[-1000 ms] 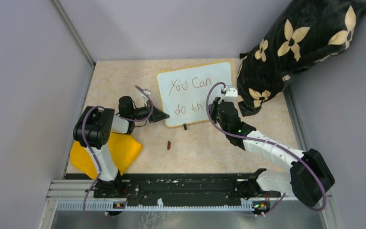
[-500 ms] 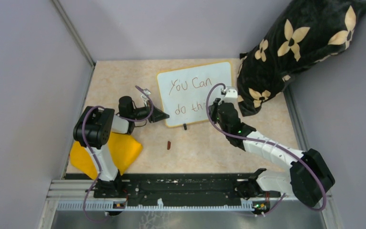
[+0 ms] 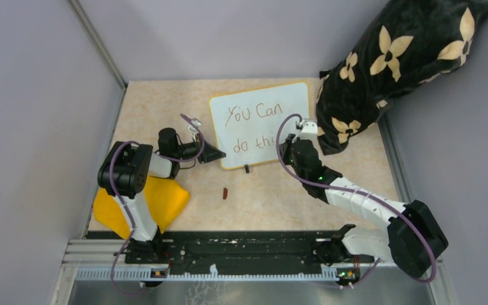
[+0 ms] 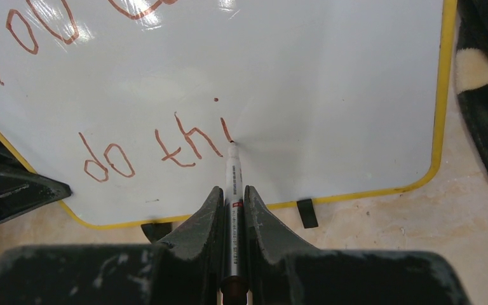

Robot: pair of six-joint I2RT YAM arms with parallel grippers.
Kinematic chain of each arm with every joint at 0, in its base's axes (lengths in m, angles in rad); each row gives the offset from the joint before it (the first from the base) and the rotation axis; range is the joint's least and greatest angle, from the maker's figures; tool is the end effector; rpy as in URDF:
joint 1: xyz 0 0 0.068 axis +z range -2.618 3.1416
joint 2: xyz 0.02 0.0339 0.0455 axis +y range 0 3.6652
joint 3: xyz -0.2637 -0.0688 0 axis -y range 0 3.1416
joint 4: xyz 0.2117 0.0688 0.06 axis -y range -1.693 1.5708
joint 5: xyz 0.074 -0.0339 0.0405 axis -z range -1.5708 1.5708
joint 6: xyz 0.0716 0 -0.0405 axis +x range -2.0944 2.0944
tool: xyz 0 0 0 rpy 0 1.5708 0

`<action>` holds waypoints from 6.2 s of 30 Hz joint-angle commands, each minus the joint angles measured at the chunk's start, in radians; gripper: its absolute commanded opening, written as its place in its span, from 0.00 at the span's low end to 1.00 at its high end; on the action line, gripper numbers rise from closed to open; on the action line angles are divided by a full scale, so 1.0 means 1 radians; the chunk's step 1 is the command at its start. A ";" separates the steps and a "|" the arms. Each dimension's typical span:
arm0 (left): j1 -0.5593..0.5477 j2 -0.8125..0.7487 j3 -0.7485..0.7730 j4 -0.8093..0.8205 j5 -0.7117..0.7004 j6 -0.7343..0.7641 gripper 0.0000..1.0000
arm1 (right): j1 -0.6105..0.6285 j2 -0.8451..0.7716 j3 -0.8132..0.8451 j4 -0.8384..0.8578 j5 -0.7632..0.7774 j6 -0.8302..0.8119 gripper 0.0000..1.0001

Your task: Write a sentence on the whiteboard

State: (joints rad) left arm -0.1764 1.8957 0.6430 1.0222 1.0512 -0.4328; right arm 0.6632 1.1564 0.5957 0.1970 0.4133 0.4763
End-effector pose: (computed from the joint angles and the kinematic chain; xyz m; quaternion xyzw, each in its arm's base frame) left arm 0.3179 -0.1198 0.1561 0.2224 0.7122 -0.5363 0.3946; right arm 0.2190 0.1346 0.2435 0.0408 0.8132 0.1574 0.5589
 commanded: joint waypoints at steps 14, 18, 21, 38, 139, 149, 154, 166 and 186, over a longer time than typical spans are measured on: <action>-0.012 -0.009 0.003 -0.055 -0.020 0.016 0.00 | -0.011 -0.075 0.077 -0.039 0.070 -0.016 0.00; -0.011 -0.009 0.005 -0.055 -0.022 0.016 0.00 | -0.012 -0.046 0.098 -0.037 0.089 -0.013 0.00; -0.012 -0.010 0.004 -0.056 -0.021 0.016 0.00 | -0.014 -0.031 0.107 -0.025 0.098 -0.017 0.00; -0.012 -0.009 0.004 -0.058 -0.022 0.019 0.00 | -0.036 0.012 0.131 -0.020 0.094 -0.025 0.00; -0.015 -0.015 0.007 -0.069 -0.025 0.025 0.00 | -0.033 -0.161 0.037 -0.134 0.010 -0.020 0.00; -0.015 -0.012 0.007 -0.069 -0.026 0.023 0.00 | -0.049 -0.335 -0.063 -0.195 0.142 0.015 0.00; -0.015 -0.013 0.009 -0.070 -0.025 0.022 0.00 | -0.079 -0.341 -0.106 -0.186 0.133 0.084 0.00; -0.015 -0.008 0.009 -0.074 -0.026 0.025 0.00 | -0.110 -0.233 -0.085 -0.063 0.068 0.115 0.00; -0.015 -0.011 0.015 -0.094 -0.026 0.040 0.00 | -0.111 -0.135 -0.021 0.014 0.041 0.098 0.00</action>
State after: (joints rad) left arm -0.1856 1.8870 0.6487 0.9867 1.0477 -0.4126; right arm 0.5640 1.0115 0.5167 0.1505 0.4580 0.5793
